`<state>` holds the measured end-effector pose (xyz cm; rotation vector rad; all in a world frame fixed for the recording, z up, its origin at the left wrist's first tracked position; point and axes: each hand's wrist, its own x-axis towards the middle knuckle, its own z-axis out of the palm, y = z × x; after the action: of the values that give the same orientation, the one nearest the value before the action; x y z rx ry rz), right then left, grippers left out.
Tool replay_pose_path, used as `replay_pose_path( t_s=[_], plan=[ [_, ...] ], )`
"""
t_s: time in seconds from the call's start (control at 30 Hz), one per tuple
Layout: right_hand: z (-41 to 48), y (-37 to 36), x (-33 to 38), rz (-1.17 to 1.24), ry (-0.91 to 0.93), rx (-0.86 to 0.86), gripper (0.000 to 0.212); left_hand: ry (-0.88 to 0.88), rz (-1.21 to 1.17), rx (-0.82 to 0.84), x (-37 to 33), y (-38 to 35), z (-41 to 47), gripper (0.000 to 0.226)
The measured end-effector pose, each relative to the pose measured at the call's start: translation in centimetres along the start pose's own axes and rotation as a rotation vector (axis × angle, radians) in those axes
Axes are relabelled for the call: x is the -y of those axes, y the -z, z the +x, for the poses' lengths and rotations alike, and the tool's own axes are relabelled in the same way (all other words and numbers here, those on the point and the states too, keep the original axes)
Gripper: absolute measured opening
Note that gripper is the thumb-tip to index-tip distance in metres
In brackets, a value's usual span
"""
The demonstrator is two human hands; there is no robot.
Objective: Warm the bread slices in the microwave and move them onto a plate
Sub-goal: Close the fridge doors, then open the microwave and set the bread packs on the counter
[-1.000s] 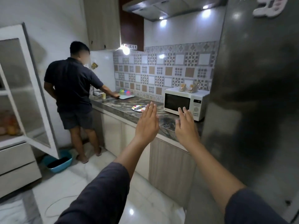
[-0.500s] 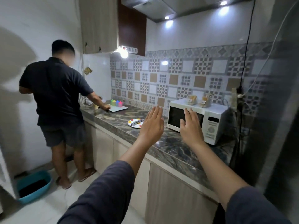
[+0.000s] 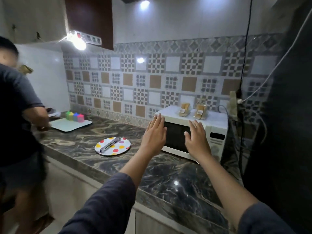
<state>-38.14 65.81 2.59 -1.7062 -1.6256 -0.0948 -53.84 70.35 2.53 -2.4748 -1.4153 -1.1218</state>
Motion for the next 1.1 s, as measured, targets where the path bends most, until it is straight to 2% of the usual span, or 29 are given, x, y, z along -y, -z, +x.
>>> replay_pose_path(
  t_s=[0.3, 0.5, 0.57, 0.7, 0.8, 0.87, 0.97, 1.1],
  plan=[
    [9.8, -4.0, -7.3, -0.058, -0.231, -0.083, 0.049, -0.124, -0.160, 0.154, 3.2, -10.5, 12.7, 0.050],
    [12.5, -2.9, -14.1, -0.118, -0.326, -0.122, 0.046, -0.177, -0.361, 0.361, 0.3, -18.7, 14.9, 0.046],
    [13.3, -2.9, -16.5, -0.145, -0.350, -0.119, 0.045, -0.131, -0.419, 0.411, -0.5, -21.7, 15.0, 0.046],
    [15.2, -3.1, -20.5, -0.181, -0.328, -0.095, 0.044, -0.032, -0.495, 0.529, -2.1, -26.6, 15.3, 0.046],
    [16.4, -4.2, -22.8, -0.177, -0.298, -0.120, 0.043, 0.004, -0.546, 0.572, -3.0, -29.2, 15.5, 0.036],
    [16.7, -5.4, -23.9, -0.156, -0.261, -0.212, 0.039, 0.045, -0.596, 0.573, -3.5, -30.8, 15.6, 0.029],
    [16.9, -6.5, -25.1, -0.093, -0.183, -0.400, 0.032, 0.116, -0.653, 0.547, -4.1, -32.4, 15.4, 0.029],
    [17.1, -6.6, -26.1, -0.052, -0.079, -0.455, 0.026, 0.131, -0.646, 0.475, -4.5, -33.5, 14.9, 0.029]
  ],
)
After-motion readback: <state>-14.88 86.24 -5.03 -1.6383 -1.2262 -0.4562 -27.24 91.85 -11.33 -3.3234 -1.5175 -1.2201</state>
